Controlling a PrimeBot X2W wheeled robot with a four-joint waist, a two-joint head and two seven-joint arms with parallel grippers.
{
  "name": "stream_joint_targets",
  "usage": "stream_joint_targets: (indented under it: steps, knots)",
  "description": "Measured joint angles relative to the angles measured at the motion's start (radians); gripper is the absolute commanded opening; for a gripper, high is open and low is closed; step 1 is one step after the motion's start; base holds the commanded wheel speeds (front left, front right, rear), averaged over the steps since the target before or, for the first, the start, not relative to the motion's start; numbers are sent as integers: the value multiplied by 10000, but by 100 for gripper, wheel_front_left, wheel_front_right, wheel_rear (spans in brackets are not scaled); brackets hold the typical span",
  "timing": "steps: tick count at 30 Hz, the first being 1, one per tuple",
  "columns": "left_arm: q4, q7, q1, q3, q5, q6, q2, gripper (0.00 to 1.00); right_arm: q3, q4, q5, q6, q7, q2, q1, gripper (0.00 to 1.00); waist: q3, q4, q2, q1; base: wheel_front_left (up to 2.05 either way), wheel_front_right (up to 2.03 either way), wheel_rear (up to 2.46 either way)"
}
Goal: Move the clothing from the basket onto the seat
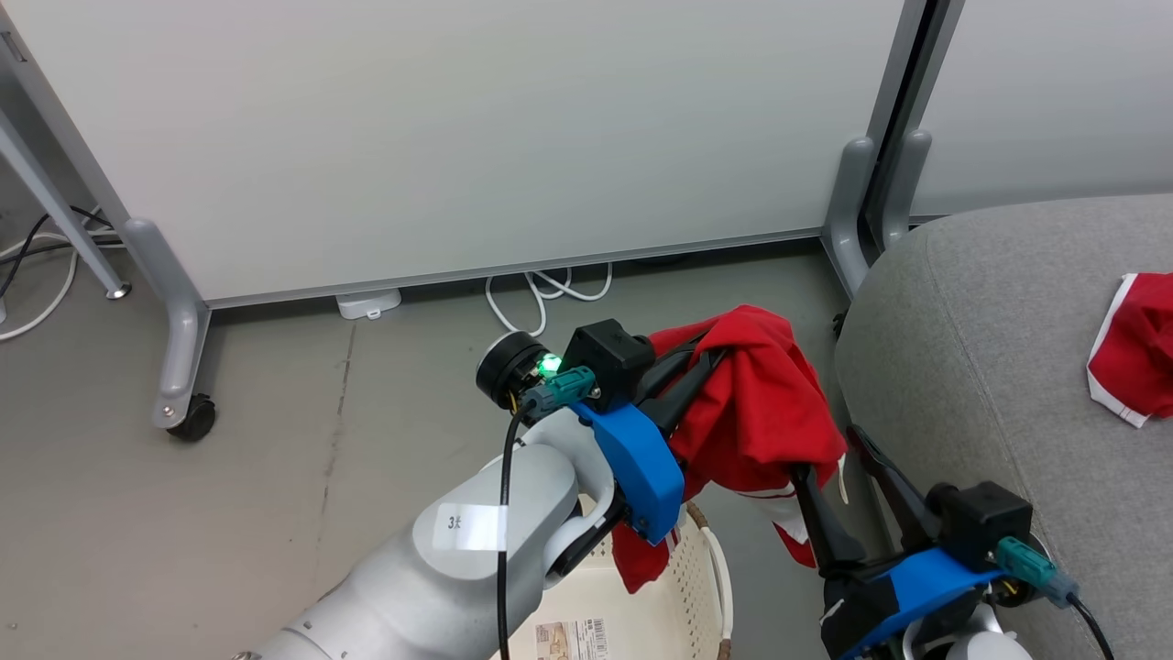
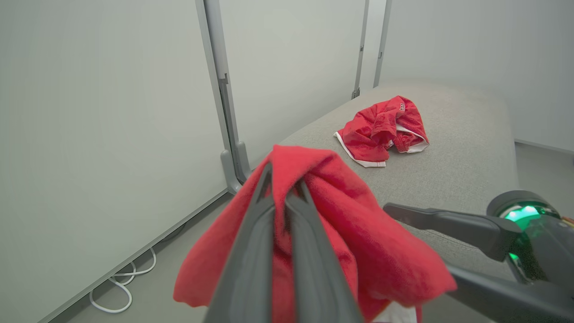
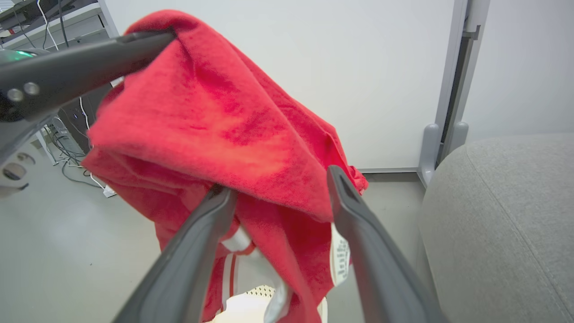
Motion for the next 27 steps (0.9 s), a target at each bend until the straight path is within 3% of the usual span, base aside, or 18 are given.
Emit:
stream_joint_targets:
  steps: [10, 21, 24, 27]
  knots:
    - [-15, 0, -12, -40, -36, 0, 2, 0, 153, 637, -188, 0, 267, 0, -857, 100, 194, 90, 0, 0, 0, 0, 0]
    - [-40, 0, -44, -79, -67, 0, 0, 0, 915, 2205, 169, 0, 153, 0, -2303, 100, 284, 93, 0, 0, 0, 0, 0]
    - [-40, 0, -44, -142, -113, 0, 0, 0, 1055, 2583, 349, 0, 6, 2, -2483, 3, 249, 123, 0, 0, 0, 0, 0]
    - [-15, 0, -44, -163, -136, 0, 0, 0, 1133, 2859, 527, 0, -151, 2, -2505, 0, 210, 150, 0, 0, 0, 0, 0]
